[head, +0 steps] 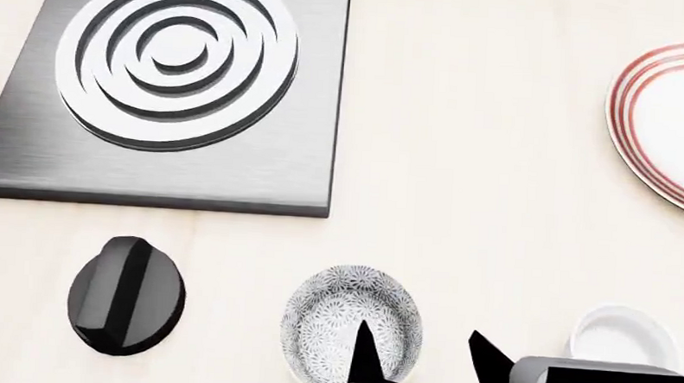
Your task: Pick the akita bowl next to the ramekin and place it on the plate.
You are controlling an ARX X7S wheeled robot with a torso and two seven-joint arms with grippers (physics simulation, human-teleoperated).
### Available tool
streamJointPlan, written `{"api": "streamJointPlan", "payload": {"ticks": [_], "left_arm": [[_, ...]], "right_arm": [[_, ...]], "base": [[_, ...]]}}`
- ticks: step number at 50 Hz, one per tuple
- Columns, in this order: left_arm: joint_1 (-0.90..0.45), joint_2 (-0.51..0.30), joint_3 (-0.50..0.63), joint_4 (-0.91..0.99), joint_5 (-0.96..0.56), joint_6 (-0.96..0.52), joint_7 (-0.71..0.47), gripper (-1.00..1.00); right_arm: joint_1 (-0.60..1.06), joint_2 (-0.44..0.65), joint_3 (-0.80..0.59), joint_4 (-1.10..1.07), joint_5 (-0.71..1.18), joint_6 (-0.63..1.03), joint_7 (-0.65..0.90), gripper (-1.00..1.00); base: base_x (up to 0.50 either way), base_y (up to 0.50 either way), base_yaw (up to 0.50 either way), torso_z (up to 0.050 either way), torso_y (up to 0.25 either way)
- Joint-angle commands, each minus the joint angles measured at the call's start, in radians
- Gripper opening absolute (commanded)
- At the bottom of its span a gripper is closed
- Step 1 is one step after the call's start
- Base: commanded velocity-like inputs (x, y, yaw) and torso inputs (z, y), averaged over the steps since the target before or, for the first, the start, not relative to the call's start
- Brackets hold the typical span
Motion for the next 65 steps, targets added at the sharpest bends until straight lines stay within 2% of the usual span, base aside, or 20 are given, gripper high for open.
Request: {"api": "streamJointPlan", "payload": {"ticks": [1,65], "left_arm": [[0.002,0.002,-0.002,0.0,0.0,-0.002,0.0,1.0],[0.006,-0.001,-0.002,0.0,0.004,0.001,0.002,1.0]], "right_arm": [[0.004,-0.016,-0.001,0.021,0.01,0.004,-0.015,1.0],[-0.021,-0.085,-0.006,0.182,0.035,-0.008,-0.096,1.0]], "base": [[0.0,0.0,0.0,0.0,0.0],[0.0,0.0,0.0,0.0,0.0]]}}
